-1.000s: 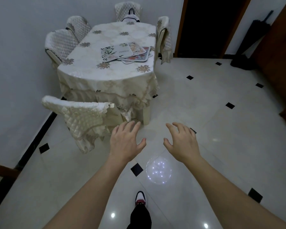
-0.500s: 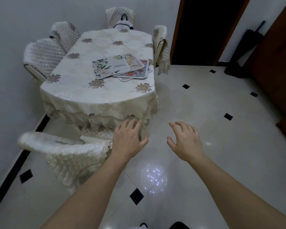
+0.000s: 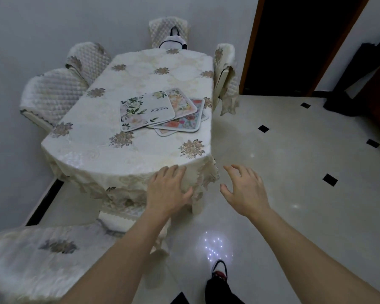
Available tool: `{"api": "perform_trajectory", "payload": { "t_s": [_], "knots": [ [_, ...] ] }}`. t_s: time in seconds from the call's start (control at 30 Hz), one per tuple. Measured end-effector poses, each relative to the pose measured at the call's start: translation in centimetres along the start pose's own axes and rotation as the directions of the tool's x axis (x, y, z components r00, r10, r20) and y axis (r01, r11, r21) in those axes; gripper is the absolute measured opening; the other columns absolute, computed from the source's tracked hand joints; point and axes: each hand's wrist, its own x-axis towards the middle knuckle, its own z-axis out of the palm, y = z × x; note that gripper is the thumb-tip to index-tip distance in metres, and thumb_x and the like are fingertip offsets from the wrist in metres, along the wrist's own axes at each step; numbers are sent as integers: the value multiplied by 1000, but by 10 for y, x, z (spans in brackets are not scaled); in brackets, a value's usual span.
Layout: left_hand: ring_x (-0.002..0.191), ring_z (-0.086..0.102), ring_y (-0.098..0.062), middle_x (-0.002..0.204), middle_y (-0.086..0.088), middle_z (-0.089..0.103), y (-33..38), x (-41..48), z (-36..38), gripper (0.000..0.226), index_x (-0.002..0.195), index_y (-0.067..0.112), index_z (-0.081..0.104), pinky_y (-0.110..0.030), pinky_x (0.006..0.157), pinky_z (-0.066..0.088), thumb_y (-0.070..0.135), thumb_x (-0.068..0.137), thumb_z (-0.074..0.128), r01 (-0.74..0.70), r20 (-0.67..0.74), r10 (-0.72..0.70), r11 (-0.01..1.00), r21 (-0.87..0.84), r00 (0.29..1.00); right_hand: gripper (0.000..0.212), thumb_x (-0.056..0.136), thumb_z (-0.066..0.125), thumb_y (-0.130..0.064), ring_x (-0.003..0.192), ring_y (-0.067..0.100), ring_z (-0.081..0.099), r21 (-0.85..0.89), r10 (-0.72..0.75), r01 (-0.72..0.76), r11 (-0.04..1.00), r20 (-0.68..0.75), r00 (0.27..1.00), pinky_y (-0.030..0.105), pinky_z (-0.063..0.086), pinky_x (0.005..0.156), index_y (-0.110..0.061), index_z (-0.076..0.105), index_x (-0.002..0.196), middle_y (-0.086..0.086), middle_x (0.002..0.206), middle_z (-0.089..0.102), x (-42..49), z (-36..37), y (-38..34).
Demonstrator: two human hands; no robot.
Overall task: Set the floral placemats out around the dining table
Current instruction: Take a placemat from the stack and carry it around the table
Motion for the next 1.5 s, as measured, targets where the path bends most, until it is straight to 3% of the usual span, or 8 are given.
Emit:
{"api": "perform_trajectory", "payload": {
  "t_s": [0.13,0.27,0.6,0.83,1.1,1.2,1.33,1.5],
  "knots": [
    [127,50,-26,140,-1,56,8,72,6,67,141,25,47,-46,102,43,61,84,40,36,25,-37,999,19,999,51,84,56,-42,114,26,54,45,-46,45,998,22,999,45,45,92,-25,49,132,4,122,59,78,1,28],
    [123,55,-27,133,-2,62,11,128,11,68,136,23,54,-46,97,47,62,83,37,90,-20,-90,996,17,996,51,88,53,-43,120,23,48,72,-57,52,996,64,996,45,40,98,-26,47,135,2,128,54,142,9,45],
    [126,52,-27,137,-2,60,-33,207,27,65,138,24,52,-46,98,47,61,86,44,224,8,-224,974,48,975,55,90,51,-44,126,24,44,104,-176,162,981,142,974,46,35,103,-24,43,140,6,135,51,249,44,40],
    [123,55,-27,132,-2,63,-88,271,45,69,136,22,56,-46,95,49,61,82,36,277,21,-277,961,-5,961,56,91,51,-44,128,26,43,86,-184,171,981,174,967,45,33,104,-24,42,142,6,139,49,330,77,19],
    [109,63,-30,120,-5,69,-188,350,65,62,128,15,62,-43,89,52,54,82,47,348,19,-347,936,-55,938,57,89,56,-44,125,27,47,71,-166,154,986,232,958,47,34,104,-23,45,141,7,136,51,430,123,-26],
    [110,62,-29,122,-7,69,-226,372,81,61,129,14,62,-42,88,52,53,83,49,422,11,-423,900,-107,906,53,86,58,-42,119,29,52,75,-169,156,985,226,959,47,40,98,-23,50,135,6,130,56,459,145,-42],
    [117,56,-30,135,-6,60,-261,397,91,58,138,19,52,-43,93,46,49,89,57,584,86,-579,786,-203,810,56,86,55,-41,120,29,51,64,-156,144,988,269,951,48,42,98,-20,49,138,7,132,56,496,167,-50],
    [116,54,-32,133,-7,59,-298,412,109,62,141,22,46,-46,95,45,54,89,53,731,178,-712,637,-245,680,56,91,50,-43,120,30,51,40,-132,126,991,326,936,48,42,98,-19,46,141,9,133,55,533,191,-60]
  ]
}}
